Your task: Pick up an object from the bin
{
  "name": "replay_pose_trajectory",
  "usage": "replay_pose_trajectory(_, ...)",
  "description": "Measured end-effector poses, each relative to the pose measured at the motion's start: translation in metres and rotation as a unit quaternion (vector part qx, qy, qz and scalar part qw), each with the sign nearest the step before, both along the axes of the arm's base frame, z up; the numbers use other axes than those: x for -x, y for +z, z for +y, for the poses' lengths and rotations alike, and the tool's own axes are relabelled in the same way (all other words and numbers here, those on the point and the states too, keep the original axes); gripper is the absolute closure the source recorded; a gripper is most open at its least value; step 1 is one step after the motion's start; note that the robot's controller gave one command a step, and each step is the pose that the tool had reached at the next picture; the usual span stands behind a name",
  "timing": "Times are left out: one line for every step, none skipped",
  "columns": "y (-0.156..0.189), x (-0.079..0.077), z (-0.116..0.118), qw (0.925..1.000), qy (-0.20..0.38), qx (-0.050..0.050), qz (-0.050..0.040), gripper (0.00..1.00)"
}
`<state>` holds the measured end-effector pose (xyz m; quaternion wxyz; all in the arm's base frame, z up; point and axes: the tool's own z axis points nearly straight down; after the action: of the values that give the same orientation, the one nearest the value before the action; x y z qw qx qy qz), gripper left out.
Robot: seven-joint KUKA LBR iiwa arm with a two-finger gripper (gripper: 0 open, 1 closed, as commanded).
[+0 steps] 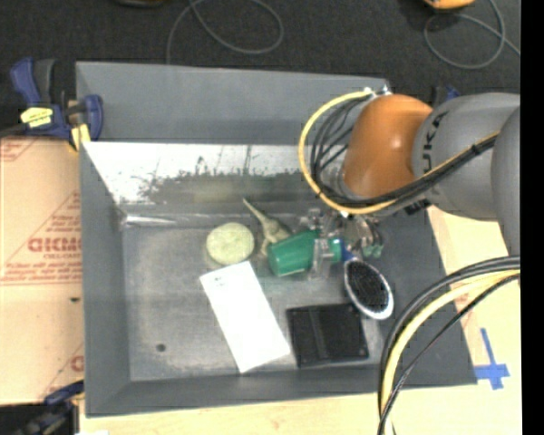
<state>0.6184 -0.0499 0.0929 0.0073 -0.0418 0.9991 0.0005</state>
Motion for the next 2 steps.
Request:
replay_pose_trajectory(0.017, 0.001, 0.0, 1.0, 0.0, 0.001, 0.0039, 1.0)
replay_pose_trajectory(0.028, -0.001, -0.001, 1.0, 0.0, 0.001, 0.0026, 1.0)
